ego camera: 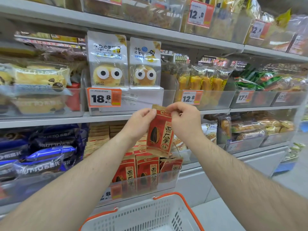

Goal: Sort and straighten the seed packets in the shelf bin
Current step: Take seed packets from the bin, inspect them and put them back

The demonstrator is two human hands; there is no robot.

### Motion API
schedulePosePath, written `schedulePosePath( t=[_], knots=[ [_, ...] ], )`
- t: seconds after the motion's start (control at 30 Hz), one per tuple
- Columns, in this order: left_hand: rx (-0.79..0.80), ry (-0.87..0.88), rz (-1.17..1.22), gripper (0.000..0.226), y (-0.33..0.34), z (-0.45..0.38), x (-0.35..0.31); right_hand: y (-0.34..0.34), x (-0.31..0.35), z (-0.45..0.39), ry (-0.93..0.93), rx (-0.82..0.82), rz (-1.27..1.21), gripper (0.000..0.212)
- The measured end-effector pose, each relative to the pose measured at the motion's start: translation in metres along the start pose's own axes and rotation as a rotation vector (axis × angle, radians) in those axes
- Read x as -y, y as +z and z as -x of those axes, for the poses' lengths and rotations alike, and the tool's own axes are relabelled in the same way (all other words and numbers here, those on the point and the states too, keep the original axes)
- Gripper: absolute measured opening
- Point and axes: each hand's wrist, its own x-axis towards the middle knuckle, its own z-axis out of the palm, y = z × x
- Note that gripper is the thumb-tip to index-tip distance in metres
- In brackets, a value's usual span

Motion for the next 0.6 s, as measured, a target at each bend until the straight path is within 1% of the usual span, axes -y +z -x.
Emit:
schedulePosePath(
  t=[0.07, 0.13, 0.23, 0.3, 0.4, 0.43, 0.53, 0.6],
  knots=[
    [-0.055, 0.028, 0.039, 0.022, -0.003, 0.008, -0.009, -0.001, 0.010, 0.003, -0.001, -0.024, -0.106, 0.029],
    [-0.094, 0.036, 0.116, 0.020, -0.004, 0.017, -0.015, -0.002, 0.018, 0.008, 0.029, -0.017, -0.249, 0.032],
    [-0.128, -0.016, 0.212, 0.019, -0.003, 0.037, -0.007, 0.002, 0.018, 0.025, 0.186, 0.030, -0.393, 0.032],
    [-0.146, -0.063, 0.245, 0.019, 0.000, 0.052, 0.009, 0.009, 0.009, 0.043, 0.317, 0.052, -0.432, 0.029],
    [-0.164, -0.141, 0.284, 0.019, 0.002, 0.070, 0.036, 0.021, -0.006, 0.073, 0.413, 0.109, -0.447, 0.011],
    [-0.159, -0.176, 0.299, 0.019, 0.002, 0.075, 0.044, 0.025, -0.011, 0.082, 0.429, 0.128, -0.441, 0.010],
    [-0.131, -0.295, 0.338, 0.019, 0.003, 0.087, 0.063, 0.037, -0.026, 0.104, 0.476, 0.156, -0.433, 0.016],
    [-0.134, -0.348, 0.365, 0.019, 0.005, 0.094, 0.074, 0.043, -0.036, 0.115, 0.495, 0.167, -0.425, 0.015]
  ],
)
